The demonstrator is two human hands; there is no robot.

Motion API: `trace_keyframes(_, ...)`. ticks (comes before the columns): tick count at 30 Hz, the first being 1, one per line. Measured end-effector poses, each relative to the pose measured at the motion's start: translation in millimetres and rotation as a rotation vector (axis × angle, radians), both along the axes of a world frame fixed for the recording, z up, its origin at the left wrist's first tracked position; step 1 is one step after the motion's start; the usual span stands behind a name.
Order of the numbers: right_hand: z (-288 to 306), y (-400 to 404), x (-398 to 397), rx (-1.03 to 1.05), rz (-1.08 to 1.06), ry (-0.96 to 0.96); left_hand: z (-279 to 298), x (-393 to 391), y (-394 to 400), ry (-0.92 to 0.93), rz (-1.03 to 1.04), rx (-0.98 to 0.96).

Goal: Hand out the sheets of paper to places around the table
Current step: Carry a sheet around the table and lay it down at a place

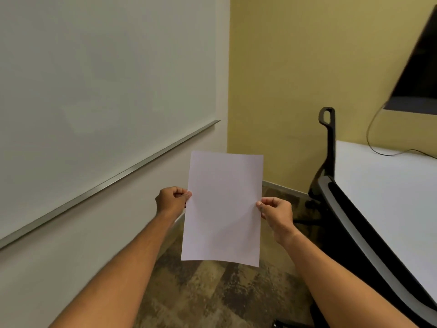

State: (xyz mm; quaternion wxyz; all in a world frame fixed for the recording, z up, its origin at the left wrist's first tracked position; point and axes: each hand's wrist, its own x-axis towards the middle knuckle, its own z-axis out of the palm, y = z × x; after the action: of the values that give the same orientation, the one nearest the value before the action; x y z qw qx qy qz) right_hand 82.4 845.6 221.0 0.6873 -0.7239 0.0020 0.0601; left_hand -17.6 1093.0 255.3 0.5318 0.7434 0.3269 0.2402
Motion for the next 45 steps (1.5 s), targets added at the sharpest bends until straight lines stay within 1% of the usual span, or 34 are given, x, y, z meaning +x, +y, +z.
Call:
trace_keyframes(6,6,12,56,-0.019,-0.151,-0.004,3,95,24,-0.013,-0.150,-0.012)
trace_keyframes(13,-4,15,142,0.012,-0.288,-0.015,-6,220,29,-0.007,-0.292,-0.007)
trace_keyframes(19,-14,15,238,0.040,-0.406,0.005,-5,349,19,0.030,-0.390,0.058)
trace_keyframes(23,-10,0,289,0.040,-0.489,-0.002,-2,423,2,0.041,-0.458,0.061)
trace_keyframes(28,-10,-25,342,0.062,-0.607,0.008,0,504,-25,0.039,-0.566,0.064)
trace_keyframes(31,-12,-43,370,0.079,-0.714,0.027,0,554,-52,0.032,-0.659,0.057)
trace_keyframes(40,-9,-102,442,0.080,-1.097,0.037,-1,699,-149,-0.005,-1.020,0.075)
trace_keyframes(45,-8,-139,463,0.093,-1.266,0.051,0,755,-211,-0.031,-1.203,0.068)
